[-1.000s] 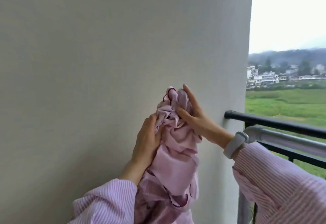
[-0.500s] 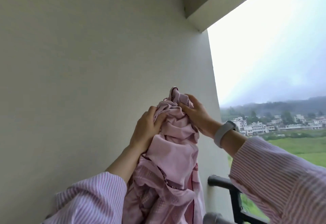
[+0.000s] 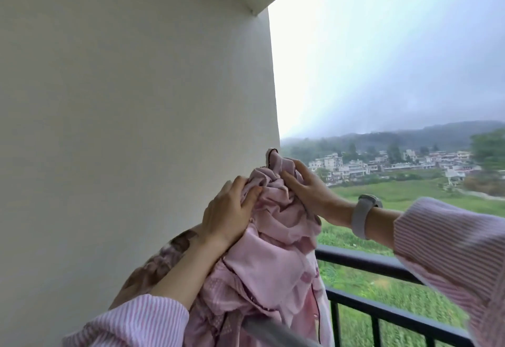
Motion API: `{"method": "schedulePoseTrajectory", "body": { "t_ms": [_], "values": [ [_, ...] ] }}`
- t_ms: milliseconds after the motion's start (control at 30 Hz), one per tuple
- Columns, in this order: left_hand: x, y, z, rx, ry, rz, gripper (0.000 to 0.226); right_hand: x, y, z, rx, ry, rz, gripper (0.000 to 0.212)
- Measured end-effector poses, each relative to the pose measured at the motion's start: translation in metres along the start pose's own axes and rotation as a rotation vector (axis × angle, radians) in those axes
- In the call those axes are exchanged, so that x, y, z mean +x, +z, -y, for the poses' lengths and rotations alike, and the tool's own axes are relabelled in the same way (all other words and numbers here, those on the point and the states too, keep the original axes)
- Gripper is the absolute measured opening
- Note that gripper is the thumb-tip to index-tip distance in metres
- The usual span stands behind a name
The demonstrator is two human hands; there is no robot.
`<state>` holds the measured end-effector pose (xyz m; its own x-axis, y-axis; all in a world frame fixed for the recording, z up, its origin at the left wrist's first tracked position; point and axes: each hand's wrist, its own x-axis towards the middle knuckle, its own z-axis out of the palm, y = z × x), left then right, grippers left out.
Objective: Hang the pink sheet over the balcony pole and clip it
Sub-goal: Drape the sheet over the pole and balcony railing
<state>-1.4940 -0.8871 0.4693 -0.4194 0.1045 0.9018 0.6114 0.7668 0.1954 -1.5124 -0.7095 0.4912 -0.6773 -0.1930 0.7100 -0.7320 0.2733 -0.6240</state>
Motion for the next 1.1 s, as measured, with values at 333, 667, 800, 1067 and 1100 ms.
{"method": "schedulePoseTrajectory", "body": {
  "t_ms": [333, 667, 800, 1067, 1100],
  "values": [
    [-0.059, -0.012, -0.054, -0.011, -0.089, 0.082, 0.040, -0.084, -0.020, 0.027, -0.341, 0.073, 0.079, 0.053],
    [-0.107, -0.044, -0.073, -0.148, -0.240, 0.367, 0.037, -0.140, -0.004, 0.074, -0.439, 0.169, 0.373, 0.065],
    [-0.115, -0.052, -0.078, -0.195, -0.254, 0.317, 0.043, -0.150, 0.012, 0.083, -0.370, 0.340, 0.582, 0.073],
    [-0.140, -0.065, -0.073, 0.140, -0.200, 0.197, 0.052, -0.149, 0.022, 0.083, -0.644, 0.139, 0.317, 0.024],
    [-0.142, -0.068, -0.070, 0.229, -0.241, 0.220, 0.061, -0.147, 0.019, 0.082, -0.674, 0.121, 0.290, 0.023]
  ]
}}
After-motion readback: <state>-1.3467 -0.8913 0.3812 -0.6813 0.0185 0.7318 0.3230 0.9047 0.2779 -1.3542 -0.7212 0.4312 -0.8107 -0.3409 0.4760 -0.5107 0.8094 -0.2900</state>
